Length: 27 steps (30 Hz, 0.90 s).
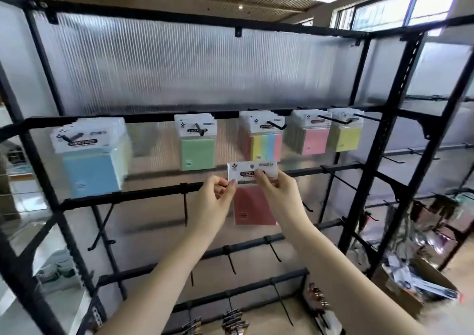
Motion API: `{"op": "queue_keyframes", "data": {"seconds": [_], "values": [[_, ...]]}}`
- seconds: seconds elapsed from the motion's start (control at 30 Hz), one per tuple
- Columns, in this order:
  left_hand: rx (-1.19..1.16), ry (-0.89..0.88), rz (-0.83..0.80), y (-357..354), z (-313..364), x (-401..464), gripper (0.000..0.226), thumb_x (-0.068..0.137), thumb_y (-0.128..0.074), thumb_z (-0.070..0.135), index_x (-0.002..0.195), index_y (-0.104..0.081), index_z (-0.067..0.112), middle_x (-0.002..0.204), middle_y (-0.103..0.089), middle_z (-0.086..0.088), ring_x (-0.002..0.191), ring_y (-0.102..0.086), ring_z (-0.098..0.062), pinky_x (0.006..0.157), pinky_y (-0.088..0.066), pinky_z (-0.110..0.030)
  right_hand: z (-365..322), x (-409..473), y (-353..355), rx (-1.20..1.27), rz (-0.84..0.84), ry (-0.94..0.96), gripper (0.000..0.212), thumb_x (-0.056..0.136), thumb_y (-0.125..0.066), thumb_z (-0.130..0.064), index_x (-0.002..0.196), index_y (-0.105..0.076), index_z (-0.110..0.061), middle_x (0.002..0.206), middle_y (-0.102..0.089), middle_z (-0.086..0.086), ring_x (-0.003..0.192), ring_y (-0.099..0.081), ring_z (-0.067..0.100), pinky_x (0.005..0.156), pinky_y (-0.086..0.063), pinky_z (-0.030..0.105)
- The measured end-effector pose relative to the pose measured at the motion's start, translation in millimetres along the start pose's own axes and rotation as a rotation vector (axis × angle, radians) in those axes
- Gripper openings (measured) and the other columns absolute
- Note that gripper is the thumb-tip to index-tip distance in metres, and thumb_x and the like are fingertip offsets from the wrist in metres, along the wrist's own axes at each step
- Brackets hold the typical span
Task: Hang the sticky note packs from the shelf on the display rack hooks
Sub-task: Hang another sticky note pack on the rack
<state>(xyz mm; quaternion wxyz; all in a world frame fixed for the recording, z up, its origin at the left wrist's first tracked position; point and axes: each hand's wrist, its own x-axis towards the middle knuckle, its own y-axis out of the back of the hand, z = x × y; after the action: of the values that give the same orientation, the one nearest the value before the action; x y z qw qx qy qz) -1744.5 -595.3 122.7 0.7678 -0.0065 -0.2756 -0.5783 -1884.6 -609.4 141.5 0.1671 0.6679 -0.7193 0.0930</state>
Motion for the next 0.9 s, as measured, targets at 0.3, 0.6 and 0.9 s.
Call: {"op": "queue_keyframes", "data": {"seconds": [0.3,0.6,0.9], "values": [[-0.223,-0.09,-0.227,-113.8,45.1,24.1,0.037,0.092,-0.059,0.036,0.099,-0.063,0.0,0.09,-0.067,-0.023,0.082,-0.063,-0.034,0.075,-0.049,-0.047,23.2,19.0,99.8,0.029,0.198,-0.024,0.016,0.093,-0.06,-0.029,0.087,-0.071,-0.019,0.083,-0.075,0.004,0.08,-0.071,0.021,0.073,-0.055,0.034],[-0.352,-0.208,-0.271,-207.5,80.8,89.7,0.014,0.093,-0.059,0.025,0.085,-0.065,0.016,0.078,-0.07,-0.005,0.069,-0.064,-0.016,0.061,-0.048,-0.025,31.1,101.1,175.8,-0.012,0.343,0.072,0.007,0.089,-0.066,-0.024,0.085,-0.07,-0.02,0.084,-0.075,-0.003,0.08,-0.069,0.012,0.075,-0.054,0.032],[-0.392,-0.339,-0.123,-242.0,89.3,146.0,0.047,0.089,-0.057,0.041,0.053,-0.037,0.017,0.045,-0.034,0.01,0.045,-0.031,-0.005,0.048,-0.027,-0.016,42.5,169.3,193.1,-0.001,0.369,0.223,0.03,0.09,-0.063,-0.029,0.073,-0.064,-0.004,0.059,-0.064,-0.009,0.056,-0.057,0.002,0.053,-0.044,0.014]]}}
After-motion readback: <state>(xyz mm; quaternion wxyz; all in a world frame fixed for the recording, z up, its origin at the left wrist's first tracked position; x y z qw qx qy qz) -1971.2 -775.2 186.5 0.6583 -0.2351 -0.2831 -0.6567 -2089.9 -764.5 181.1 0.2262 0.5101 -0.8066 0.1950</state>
